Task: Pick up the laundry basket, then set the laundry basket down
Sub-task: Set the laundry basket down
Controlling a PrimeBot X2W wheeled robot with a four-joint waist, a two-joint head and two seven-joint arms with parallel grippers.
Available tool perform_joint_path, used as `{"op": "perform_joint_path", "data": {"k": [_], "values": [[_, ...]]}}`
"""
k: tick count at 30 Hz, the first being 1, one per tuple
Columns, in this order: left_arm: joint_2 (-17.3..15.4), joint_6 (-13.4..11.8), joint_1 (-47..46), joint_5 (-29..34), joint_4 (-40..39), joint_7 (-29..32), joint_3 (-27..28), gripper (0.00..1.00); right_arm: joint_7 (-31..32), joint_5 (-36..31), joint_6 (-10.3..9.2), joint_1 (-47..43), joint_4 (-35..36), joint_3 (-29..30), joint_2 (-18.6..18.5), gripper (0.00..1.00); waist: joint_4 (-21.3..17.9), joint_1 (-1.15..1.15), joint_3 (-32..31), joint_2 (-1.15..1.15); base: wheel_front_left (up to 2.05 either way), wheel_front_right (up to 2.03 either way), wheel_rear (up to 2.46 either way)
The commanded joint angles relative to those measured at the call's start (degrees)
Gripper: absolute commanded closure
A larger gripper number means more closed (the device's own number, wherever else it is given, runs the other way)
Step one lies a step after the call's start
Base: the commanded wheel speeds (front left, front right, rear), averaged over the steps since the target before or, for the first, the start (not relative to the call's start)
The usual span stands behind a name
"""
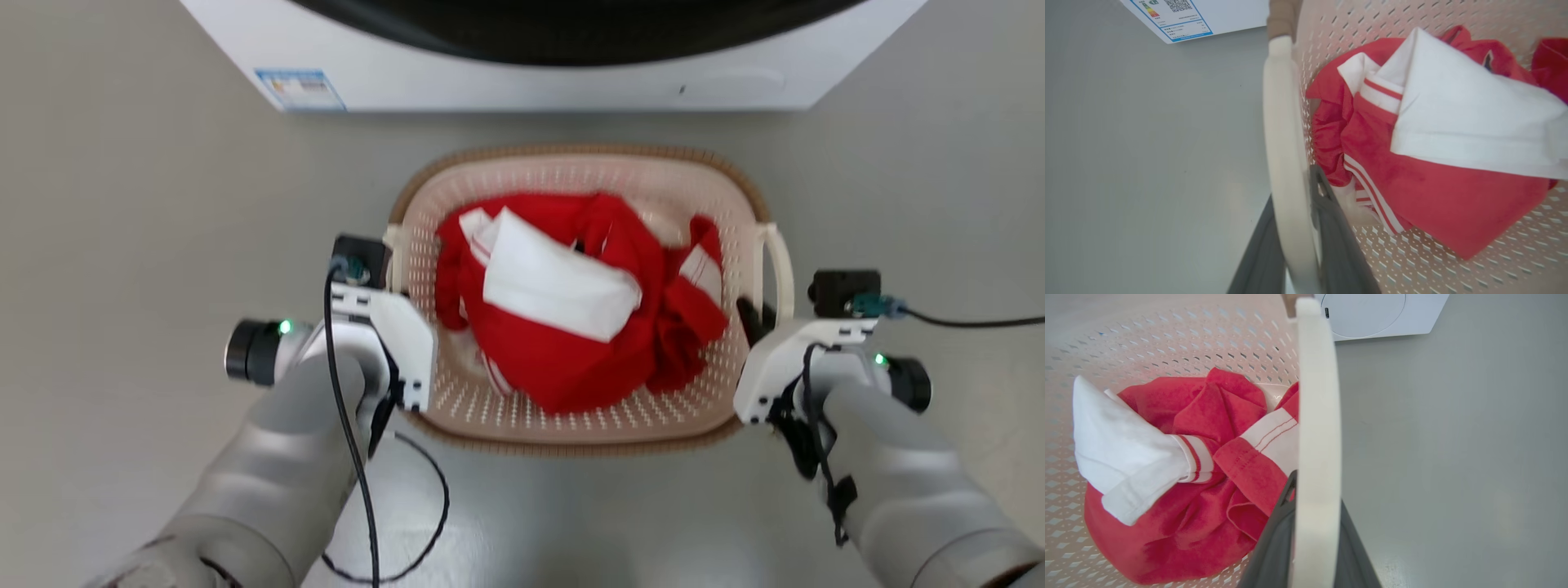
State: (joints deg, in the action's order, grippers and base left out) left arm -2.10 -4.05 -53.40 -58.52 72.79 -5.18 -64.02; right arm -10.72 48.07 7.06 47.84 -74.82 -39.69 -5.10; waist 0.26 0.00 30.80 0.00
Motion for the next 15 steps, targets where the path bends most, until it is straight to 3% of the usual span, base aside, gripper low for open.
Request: {"op": "perform_joint_path", "data": {"k": [1,15], "values": [[-0.8,-0.7,-2.7,0.0,-0.1,-1.3,1.0,1.00,-1.4,-1.5,0.43,0.5,0.9,0.3,0.4,1.00,0.8,0.00,5.0,0.00,0.00,0.00,0.00],[-0.8,-1.5,-9.6,0.2,0.4,-4.9,1.5,1.00,-3.8,-11.6,0.43,6.5,0.9,10.2,0.0,1.00,1.1,0.00,15.5,0.00,0.00,0.00,0.00]]}}
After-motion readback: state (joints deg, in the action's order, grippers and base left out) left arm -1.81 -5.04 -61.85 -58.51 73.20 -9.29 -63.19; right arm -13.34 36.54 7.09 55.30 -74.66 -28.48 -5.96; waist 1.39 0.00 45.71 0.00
